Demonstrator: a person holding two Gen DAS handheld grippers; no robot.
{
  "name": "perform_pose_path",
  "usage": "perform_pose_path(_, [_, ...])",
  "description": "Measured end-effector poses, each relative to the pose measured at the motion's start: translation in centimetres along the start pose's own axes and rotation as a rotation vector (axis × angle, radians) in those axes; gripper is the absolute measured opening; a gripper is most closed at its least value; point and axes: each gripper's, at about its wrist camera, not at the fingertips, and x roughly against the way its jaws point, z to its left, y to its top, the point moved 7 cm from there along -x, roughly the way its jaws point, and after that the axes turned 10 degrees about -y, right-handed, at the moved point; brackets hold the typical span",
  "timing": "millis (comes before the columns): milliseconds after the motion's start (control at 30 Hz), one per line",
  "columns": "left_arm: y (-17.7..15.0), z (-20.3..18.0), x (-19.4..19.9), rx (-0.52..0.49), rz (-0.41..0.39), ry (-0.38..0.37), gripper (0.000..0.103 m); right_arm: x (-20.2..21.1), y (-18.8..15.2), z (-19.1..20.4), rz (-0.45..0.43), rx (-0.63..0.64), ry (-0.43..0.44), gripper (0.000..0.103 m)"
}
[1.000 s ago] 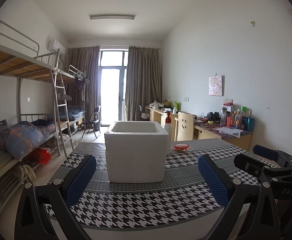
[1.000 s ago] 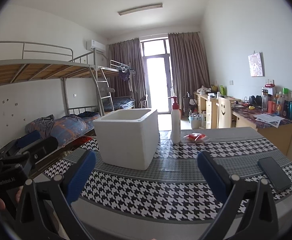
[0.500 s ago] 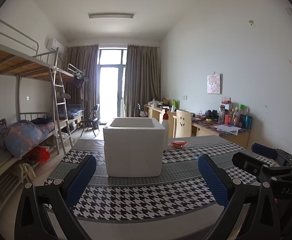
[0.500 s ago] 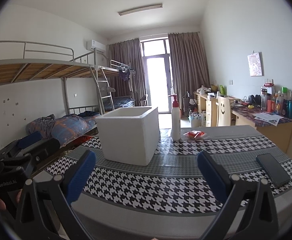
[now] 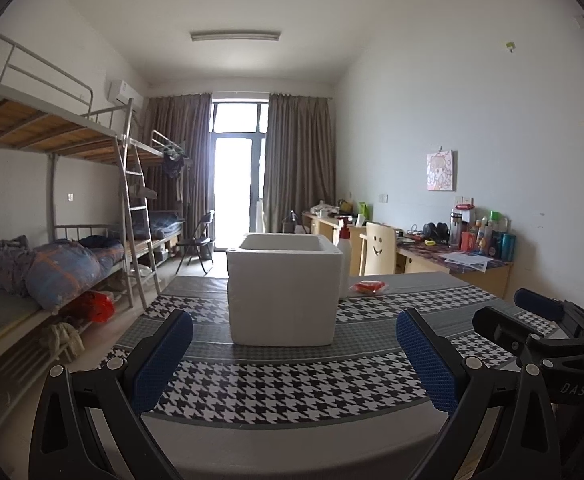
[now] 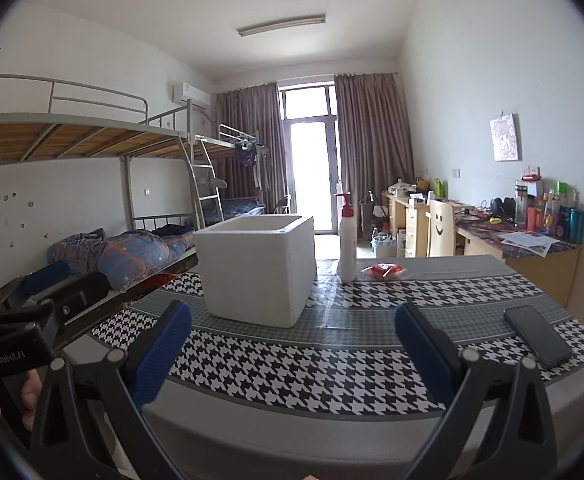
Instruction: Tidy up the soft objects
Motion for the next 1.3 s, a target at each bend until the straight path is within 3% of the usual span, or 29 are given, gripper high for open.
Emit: perform_pose_path(1300, [-1.1,0.3,0.8,-0.022,-0.003,0.040,0.102,1.2,-0.6,0.0,-0.012,0.004,-0.040,0.102])
